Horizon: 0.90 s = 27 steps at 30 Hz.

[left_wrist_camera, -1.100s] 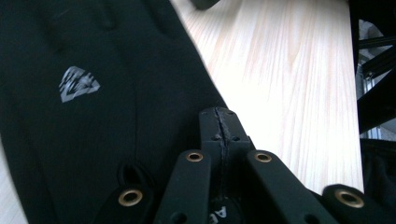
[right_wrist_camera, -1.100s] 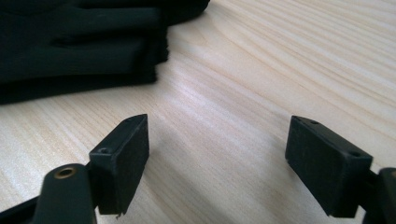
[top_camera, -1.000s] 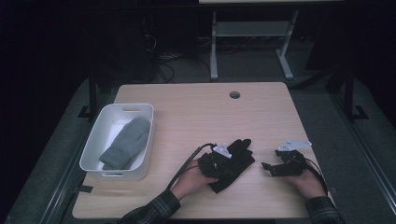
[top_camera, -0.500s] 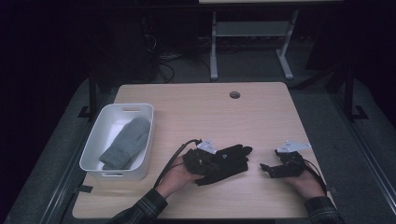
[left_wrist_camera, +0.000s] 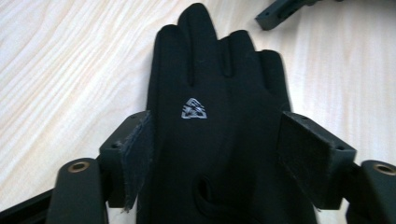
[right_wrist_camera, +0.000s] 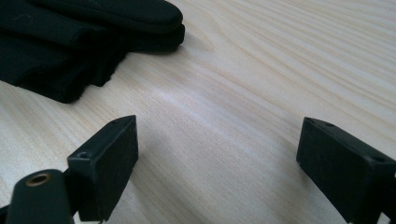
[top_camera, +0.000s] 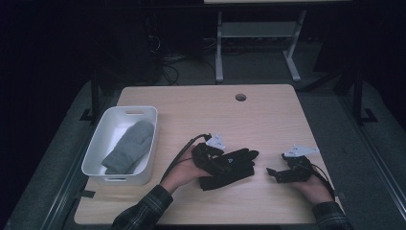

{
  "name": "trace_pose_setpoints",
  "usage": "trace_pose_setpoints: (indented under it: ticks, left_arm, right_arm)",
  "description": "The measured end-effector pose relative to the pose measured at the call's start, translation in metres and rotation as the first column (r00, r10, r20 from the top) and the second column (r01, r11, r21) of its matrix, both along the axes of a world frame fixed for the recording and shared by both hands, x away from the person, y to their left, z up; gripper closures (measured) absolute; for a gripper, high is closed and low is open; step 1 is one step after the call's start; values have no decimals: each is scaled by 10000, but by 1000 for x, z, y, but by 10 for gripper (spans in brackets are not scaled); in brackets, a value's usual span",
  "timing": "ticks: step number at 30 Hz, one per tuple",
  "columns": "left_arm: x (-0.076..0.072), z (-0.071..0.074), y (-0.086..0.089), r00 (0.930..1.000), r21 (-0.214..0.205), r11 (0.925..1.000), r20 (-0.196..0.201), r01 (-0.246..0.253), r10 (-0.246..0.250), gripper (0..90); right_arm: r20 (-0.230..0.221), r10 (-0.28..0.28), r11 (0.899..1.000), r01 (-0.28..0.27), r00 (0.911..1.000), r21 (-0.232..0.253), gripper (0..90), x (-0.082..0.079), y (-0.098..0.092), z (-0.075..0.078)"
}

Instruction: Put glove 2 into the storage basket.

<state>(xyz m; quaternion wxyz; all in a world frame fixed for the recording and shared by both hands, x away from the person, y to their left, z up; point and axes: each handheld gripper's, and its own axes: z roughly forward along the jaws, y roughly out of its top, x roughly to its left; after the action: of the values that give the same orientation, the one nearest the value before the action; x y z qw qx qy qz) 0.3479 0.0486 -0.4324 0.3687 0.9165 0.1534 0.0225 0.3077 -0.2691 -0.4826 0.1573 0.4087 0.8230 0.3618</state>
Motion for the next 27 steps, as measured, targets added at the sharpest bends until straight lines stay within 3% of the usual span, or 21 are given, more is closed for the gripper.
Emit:
trace_pose_setpoints:
  ticks: [7, 14, 21, 27]
  left_arm:
    - [4, -12, -7, 9999, 506, 9986, 28, -121, 119, 201]
    - [5, -22, -8, 9998, 613, 9980, -119, -171, 178, 187]
    - [5, -28, -8, 9997, 501, 9986, -164, -169, 178, 183]
    - [9, -33, -6, 9986, 367, 9992, -491, -182, 200, 167]
  right_arm:
    - [-1, -2, 10000, 2, 10000, 2, 125, 0, 0, 0]
    - [19, 13, 10000, -13, 10000, -40, 125, 0, 0, 0]
    - [15, 8, 10000, -8, 10000, -37, 125, 0, 0, 0]
    - [19, 7, 10000, -7, 10000, -37, 125, 0, 0, 0]
